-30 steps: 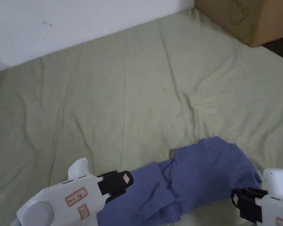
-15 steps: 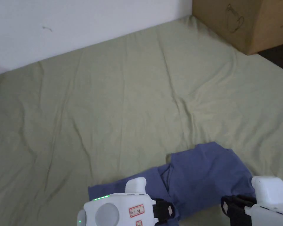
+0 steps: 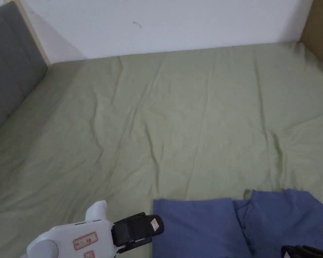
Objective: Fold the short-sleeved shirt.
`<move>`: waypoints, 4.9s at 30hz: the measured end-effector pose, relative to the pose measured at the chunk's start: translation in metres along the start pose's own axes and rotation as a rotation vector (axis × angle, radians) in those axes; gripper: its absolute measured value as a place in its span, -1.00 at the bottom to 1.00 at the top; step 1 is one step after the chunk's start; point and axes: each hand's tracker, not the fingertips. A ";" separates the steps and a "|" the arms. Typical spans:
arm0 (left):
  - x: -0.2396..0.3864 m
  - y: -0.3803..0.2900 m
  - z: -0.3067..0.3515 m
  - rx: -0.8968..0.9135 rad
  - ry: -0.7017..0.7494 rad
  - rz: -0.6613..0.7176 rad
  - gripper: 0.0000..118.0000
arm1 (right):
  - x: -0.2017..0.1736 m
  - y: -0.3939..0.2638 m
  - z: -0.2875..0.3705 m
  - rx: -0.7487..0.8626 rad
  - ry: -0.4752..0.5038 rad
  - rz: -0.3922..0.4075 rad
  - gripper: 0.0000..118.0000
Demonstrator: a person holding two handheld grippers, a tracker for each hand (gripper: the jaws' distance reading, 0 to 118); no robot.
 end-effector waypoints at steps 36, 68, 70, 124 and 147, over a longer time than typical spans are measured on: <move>-0.122 0.038 0.088 0.084 0.063 0.264 -0.80 | -0.033 0.001 -0.024 -0.080 0.111 0.071 -0.97; 0.125 0.031 -0.091 -0.167 0.057 -0.182 -0.87 | 0.098 -0.029 0.010 0.019 -0.050 -0.258 -0.97; 0.118 0.037 -0.089 -0.144 0.181 -0.212 -0.99 | 0.099 -0.030 0.009 0.014 -0.045 -0.256 -0.97; -0.056 0.032 -0.133 -0.328 -0.324 0.196 -0.62 | -0.071 0.092 -0.136 -0.310 -0.013 0.409 -0.97; -0.208 0.235 0.144 -0.322 0.857 -0.309 -0.48 | -0.043 0.074 -0.129 -0.310 -0.146 0.255 -0.97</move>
